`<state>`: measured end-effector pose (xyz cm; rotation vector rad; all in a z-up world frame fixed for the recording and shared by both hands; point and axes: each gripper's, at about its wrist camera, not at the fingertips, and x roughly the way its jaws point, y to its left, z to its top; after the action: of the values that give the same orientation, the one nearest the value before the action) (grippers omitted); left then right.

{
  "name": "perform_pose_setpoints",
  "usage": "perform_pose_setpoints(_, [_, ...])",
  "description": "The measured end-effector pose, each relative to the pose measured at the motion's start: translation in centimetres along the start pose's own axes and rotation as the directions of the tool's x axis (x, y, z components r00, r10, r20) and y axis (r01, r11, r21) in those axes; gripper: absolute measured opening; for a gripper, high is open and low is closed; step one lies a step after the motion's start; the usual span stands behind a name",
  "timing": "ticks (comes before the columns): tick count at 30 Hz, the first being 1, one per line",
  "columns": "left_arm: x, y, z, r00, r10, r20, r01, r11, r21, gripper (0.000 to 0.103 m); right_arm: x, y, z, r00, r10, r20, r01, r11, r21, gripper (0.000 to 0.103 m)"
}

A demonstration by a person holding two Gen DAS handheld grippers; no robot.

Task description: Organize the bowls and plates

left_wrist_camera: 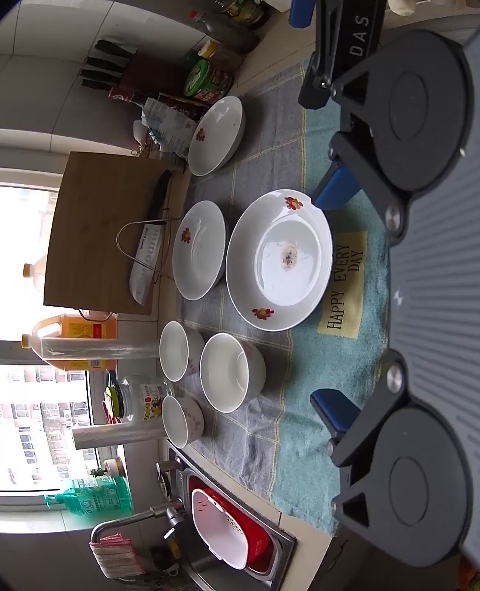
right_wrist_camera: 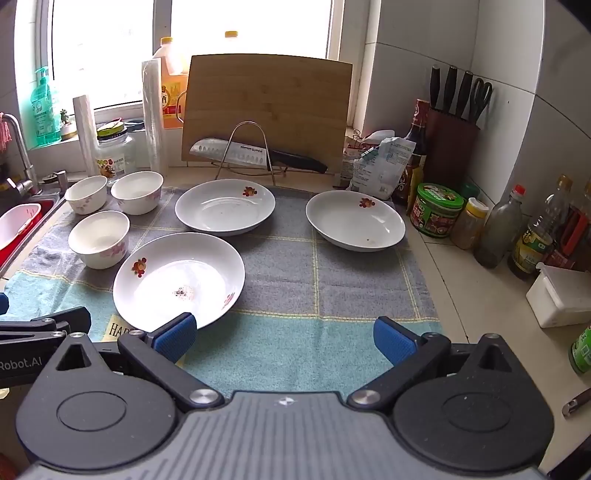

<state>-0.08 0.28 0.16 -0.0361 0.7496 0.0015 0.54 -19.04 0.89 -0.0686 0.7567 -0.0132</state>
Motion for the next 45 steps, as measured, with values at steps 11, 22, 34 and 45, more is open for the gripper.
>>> perform_pose_setpoints(11, [-0.24, 0.1, 0.01, 1.0, 0.003, 0.003, -0.003, 1.0, -0.006, 0.102, -0.06, 0.04, 0.08, 1.0, 0.003, 0.0, -0.003, 1.0, -0.005, 0.103])
perform_pose_setpoints(22, [-0.47, 0.12, 0.15, 1.0, 0.001, 0.008, -0.001, 1.0, -0.015, 0.102, -0.26, 0.03, 0.15, 1.0, 0.007, 0.012, -0.006, 1.0, -0.008, 0.103])
perform_pose_setpoints(34, [-0.44, 0.23, 0.35, 1.0, -0.003, 0.006, 0.003, 1.0, -0.021, 0.102, -0.15, -0.05, 0.37, 1.0, 0.009, 0.015, -0.009, 1.0, -0.005, 0.103])
perform_pose_setpoints(45, [-0.33, -0.05, 0.43, 1.0, -0.004, 0.001, 0.004, 1.0, -0.019, 0.102, -0.05, -0.2, 0.3, 1.0, 0.006, 0.011, -0.006, 1.0, -0.004, 0.103])
